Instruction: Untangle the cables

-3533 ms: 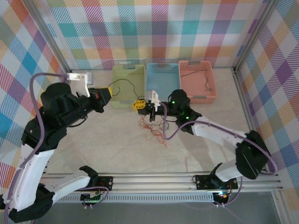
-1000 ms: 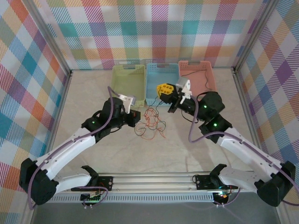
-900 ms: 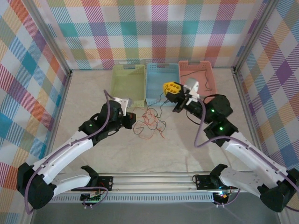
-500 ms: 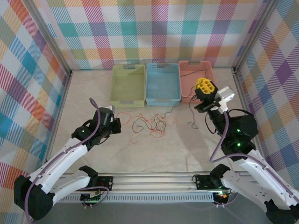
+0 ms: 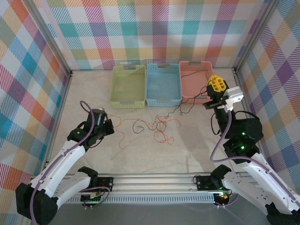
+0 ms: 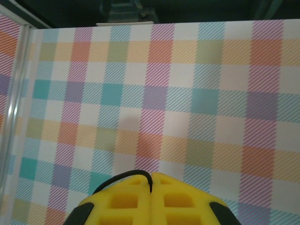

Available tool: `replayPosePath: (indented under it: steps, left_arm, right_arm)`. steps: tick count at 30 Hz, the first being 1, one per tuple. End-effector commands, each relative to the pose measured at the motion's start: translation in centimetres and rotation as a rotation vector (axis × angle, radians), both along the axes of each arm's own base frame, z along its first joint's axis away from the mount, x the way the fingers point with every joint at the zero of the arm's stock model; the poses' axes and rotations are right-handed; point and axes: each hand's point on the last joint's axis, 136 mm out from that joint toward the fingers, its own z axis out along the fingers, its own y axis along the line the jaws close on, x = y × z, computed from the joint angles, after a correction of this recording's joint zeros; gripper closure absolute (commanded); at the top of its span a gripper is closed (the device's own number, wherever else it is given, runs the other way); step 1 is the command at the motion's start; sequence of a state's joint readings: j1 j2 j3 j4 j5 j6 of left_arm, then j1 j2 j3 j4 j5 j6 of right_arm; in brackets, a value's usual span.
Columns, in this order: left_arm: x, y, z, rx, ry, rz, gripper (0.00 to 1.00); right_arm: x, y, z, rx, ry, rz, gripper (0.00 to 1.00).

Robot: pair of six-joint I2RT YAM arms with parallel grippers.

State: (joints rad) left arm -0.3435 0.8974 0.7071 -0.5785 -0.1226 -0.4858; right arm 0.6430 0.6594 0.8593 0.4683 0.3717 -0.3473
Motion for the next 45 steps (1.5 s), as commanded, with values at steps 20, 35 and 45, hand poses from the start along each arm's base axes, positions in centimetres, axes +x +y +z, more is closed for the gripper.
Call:
replayPosePath:
  steps: [20,35,45]
  left_arm:
    - [-0.2,6.7,-2.4,-0.141,0.021,0.300,1.00]
    - [2.4,3.7,-0.1,-0.380,-0.082,0.172,1.00]
    - [2.1,1.1,1.5,-0.467,-0.123,0.053,1.00]
  right_arm:
    - [-10.6,-11.4,4.6,0.228,-0.159,-0.156,1.00]
    - [-6.9,-6.6,2.8,0.124,0.028,-0.003,1.00]
    - [5.1,5.7,-3.3,-0.047,0.350,0.182,1.00]
